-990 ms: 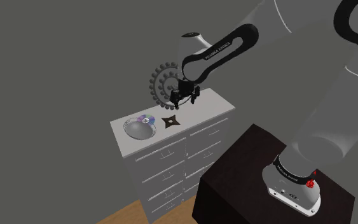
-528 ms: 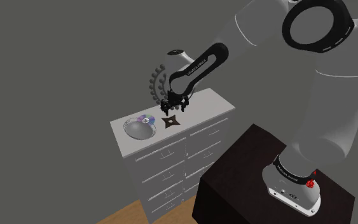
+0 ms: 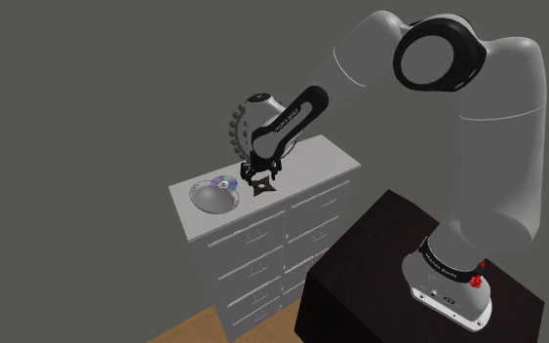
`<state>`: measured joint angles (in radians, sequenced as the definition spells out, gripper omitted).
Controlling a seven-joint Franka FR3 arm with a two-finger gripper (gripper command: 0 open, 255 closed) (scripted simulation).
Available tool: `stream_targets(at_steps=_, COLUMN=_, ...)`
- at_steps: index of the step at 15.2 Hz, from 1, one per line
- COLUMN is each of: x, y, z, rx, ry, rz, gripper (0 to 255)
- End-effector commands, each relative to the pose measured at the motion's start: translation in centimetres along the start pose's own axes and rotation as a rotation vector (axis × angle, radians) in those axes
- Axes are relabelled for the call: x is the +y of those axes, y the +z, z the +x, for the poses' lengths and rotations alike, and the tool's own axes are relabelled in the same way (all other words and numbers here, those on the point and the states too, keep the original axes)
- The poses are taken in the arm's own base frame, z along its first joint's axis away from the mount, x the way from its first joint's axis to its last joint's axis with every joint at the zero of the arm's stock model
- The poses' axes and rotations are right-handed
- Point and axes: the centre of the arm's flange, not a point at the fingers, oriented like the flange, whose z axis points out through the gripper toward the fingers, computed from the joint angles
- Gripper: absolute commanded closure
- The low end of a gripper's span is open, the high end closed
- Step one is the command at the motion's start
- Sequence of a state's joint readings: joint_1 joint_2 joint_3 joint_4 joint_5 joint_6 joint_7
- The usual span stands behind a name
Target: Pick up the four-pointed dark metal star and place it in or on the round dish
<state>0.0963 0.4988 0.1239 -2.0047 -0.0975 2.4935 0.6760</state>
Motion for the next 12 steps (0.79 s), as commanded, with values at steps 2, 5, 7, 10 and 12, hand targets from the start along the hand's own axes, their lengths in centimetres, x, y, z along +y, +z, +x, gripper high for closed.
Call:
stream_targets(at_steps=2, x=0.00, y=2.04, z=0.05, rx=0.000, ry=0.000, rz=0.000, gripper=0)
stream_targets(at_steps=5, x=0.00, y=2.04, z=0.05, rx=0.000, ry=0.000, rz=0.000, gripper=0)
stream_targets(at_steps=7, x=0.00, y=2.04, z=0.05, rx=0.000, ry=0.000, rz=0.000, gripper=0)
stream_targets(at_steps=10, x=0.00, y=2.04, z=0.05, rx=0.000, ry=0.000, rz=0.000, gripper=0)
stream_targets(at_steps=12, x=0.00, y=2.04, z=0.05, rx=0.000, ry=0.000, rz=0.000, gripper=255)
